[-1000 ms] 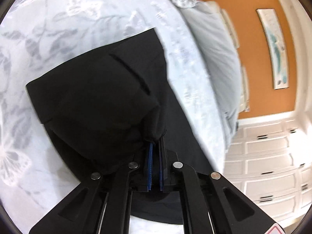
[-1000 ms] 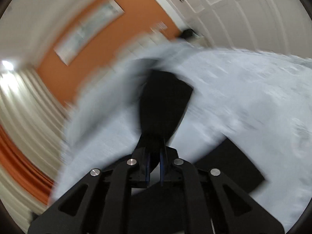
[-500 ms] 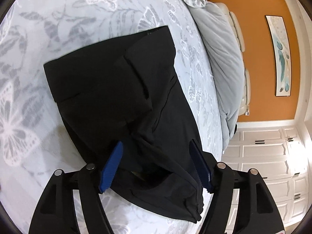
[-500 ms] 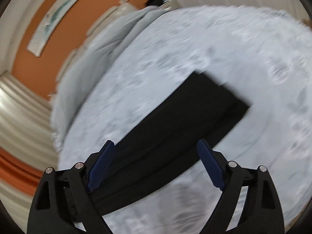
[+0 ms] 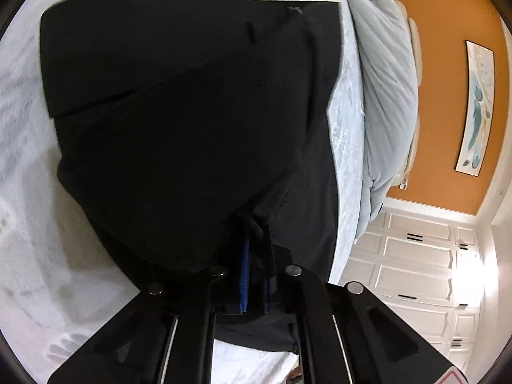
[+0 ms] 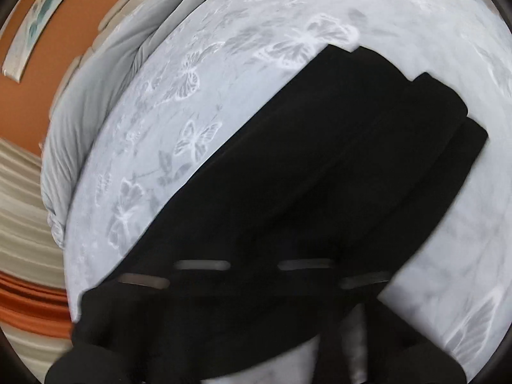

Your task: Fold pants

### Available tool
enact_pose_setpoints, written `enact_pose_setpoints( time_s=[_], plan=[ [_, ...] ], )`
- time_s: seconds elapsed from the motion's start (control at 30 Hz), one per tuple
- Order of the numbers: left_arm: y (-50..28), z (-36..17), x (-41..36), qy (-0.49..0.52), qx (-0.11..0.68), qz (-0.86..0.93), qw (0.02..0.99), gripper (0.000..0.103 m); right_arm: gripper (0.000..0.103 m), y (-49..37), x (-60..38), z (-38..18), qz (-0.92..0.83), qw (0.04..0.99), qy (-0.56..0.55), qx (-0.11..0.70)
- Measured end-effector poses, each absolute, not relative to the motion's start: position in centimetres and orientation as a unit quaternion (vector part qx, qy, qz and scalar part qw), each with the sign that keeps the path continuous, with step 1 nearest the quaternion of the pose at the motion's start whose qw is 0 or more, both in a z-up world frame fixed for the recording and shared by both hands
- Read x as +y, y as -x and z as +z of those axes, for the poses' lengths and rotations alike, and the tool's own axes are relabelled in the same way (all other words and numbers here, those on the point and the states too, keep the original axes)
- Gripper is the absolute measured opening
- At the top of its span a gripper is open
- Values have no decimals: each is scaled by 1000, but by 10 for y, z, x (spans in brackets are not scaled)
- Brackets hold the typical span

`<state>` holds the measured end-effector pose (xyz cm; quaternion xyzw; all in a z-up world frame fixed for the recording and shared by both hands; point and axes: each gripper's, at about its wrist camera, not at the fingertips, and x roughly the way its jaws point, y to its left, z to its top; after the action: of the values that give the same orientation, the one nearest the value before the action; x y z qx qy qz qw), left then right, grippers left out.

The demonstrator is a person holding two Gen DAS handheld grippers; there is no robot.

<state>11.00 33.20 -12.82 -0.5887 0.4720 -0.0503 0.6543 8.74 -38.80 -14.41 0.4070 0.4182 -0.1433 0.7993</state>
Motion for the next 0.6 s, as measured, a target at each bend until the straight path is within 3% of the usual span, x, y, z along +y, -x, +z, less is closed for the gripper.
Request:
enact_pose_setpoints(
  time_s=[0.1, 0.2, 0.37, 0.47, 0.5, 0.53, 0.57, 0.6],
  plan=[
    [-107, -81, 330, 559, 412, -100, 713, 1, 0, -77, -389, -98, -81, 841, -428, 322],
    [-89, -39, 333, 498, 368, -122, 775, 1, 0, -37, -383, -39, -32, 901, -369, 225],
    [-87, -103, 336, 511, 482, -77, 707, 3, 2, -37, -416, -135, -85, 815, -409, 402],
    [-82, -92, 331, 467, 490, -58, 734, 19, 6, -36, -415, -143, -89, 806, -390, 437],
    [-79, -87, 332, 464, 481, -53, 742, 39, 10, -35, -415, -139, -82, 812, -391, 425],
    [-76, -82, 334, 466, 467, -48, 750, 52, 23, -32, -413, -135, -79, 817, -391, 415],
    [-76, -82, 339, 471, 461, -45, 751, 54, 37, -31, -413, -131, -82, 822, -390, 406],
    [-74, -82, 340, 480, 457, -43, 748, 54, 66, -32, -413, -128, -90, 827, -389, 396]
  ],
)
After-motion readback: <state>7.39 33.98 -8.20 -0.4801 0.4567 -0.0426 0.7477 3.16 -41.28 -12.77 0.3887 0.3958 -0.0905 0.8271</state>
